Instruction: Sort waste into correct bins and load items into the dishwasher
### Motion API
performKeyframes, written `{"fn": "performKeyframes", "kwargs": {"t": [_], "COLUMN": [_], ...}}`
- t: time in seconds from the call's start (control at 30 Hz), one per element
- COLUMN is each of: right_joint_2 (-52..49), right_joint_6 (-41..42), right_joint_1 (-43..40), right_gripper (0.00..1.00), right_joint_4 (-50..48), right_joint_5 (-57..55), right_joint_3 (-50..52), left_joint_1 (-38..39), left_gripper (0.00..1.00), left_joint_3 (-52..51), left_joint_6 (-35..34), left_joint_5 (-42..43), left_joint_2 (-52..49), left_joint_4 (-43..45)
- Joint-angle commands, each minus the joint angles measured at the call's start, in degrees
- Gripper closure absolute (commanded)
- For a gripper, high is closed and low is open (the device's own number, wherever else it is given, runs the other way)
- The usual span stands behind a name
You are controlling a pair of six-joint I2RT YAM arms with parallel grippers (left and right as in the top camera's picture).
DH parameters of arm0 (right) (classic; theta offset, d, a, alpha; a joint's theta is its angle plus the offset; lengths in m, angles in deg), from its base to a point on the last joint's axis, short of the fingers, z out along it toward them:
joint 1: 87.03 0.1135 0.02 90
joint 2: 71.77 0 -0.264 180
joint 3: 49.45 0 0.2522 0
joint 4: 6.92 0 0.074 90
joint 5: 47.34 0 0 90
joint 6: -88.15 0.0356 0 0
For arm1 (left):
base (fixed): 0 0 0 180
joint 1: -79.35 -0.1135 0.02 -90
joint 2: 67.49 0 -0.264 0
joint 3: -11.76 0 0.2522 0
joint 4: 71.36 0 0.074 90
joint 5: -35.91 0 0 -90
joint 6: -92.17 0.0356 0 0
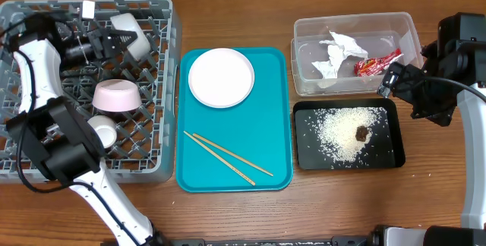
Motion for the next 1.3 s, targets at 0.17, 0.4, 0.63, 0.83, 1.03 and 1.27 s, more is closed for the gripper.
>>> {"fn": "performKeyframes", "kwargs": {"t": [0.17,0.4,0.63,0.83,1.03,1.27], "right_joint_2": [0.5,0.5,0.5,0.5,0.5,0.5], "right_joint_6": [0.0,0.0,0.0,0.0,0.0,0.0], "right_joint_1": [-0.2,-0.2,-0.2,-0.2,-0.2,-0.2], "right_gripper": [0.00,0.00,0.00,0.00,0.00,0.00], "right_joint_4": [0.1,0.2,0.3,0.3,0.4,0.3], "right_joint_5": [-0.3,-0.3,-0.3,-0.3,-0.3,-0.3], "right_joint_3": [-0.7,-0.7,-0.7,-0.7,-0.7,-0.7], "left_joint_1": [-3.1,-7.1,-12.1,-9.1,4.7,27.1], "left_gripper": [0.94,0.28,0.00,0.00,0.00,0.00], "left_joint_3": [0.5,0.5,2.9,2.9,2.9,2.8], "left_joint_6": [-0.2,-0.6,1.4,-2.4,-9.2,-30.6], "left_joint_5": [1.6,-6.7,-7.2,-17.6,-35.9,-61.3], "left_joint_2": [-4.0,-4.0,0.0,14.3,23.5,24.6], "left_joint_4": [0.3,-3.8,-9.8,-9.3,-8.2,-14.3]}}
